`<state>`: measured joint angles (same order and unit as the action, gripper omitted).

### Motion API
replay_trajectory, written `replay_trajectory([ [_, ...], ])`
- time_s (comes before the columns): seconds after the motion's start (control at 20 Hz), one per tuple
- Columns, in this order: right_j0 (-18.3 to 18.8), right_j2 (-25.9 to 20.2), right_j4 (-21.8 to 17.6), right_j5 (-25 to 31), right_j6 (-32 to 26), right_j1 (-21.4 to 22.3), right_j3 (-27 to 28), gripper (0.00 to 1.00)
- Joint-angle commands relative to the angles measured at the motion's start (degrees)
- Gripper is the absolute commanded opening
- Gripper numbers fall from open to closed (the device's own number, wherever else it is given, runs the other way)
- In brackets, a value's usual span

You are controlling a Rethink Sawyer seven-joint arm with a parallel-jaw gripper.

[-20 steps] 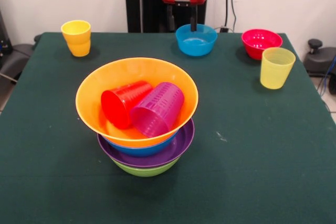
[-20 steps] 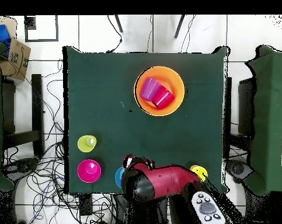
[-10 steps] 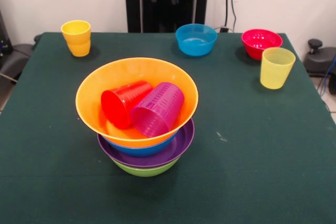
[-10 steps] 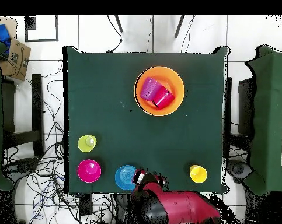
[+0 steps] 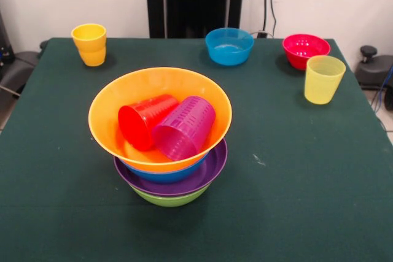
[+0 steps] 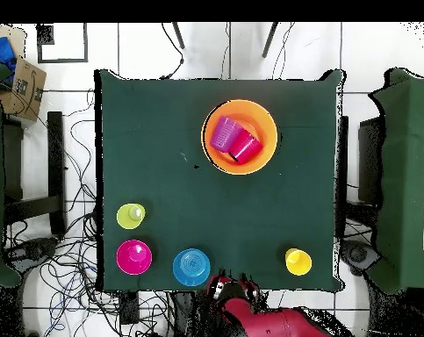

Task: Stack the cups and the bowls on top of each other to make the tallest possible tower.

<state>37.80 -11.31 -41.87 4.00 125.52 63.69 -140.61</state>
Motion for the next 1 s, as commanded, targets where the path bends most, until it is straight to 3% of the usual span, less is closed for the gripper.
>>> replay_trajectory([
  [0.05, -7.66, 9.46, -8.39, -10.38, 3.83, -2.77, 0.39, 1.0],
  [0.2, -15.81, 18.54, -7.28, -16.18, 4.47, -6.73, 3.89, 1.0],
  [0.3, -21.67, 25.01, -3.94, -22.75, 3.73, -13.24, 5.92, 1.0],
  [0.4, -24.36, 27.58, -1.25, -26.99, 3.16, -17.82, 6.62, 1.0],
  [0.6, -28.09, 30.41, 2.34, -31.03, 3.22, -21.6, 6.54, 1.0],
  [0.7, -28.8, 30.79, 3.4, -31.95, 3.59, -22.66, 6.34, 1.0],
  [0.8, -28.28, 28.77, 3.34, -28.78, 4.33, -20.45, 6.14, 1.0],
  [1.0, -18.19, 15.59, 0.29, -13.53, 4.1, -7.49, 4.41, 1.0],
])
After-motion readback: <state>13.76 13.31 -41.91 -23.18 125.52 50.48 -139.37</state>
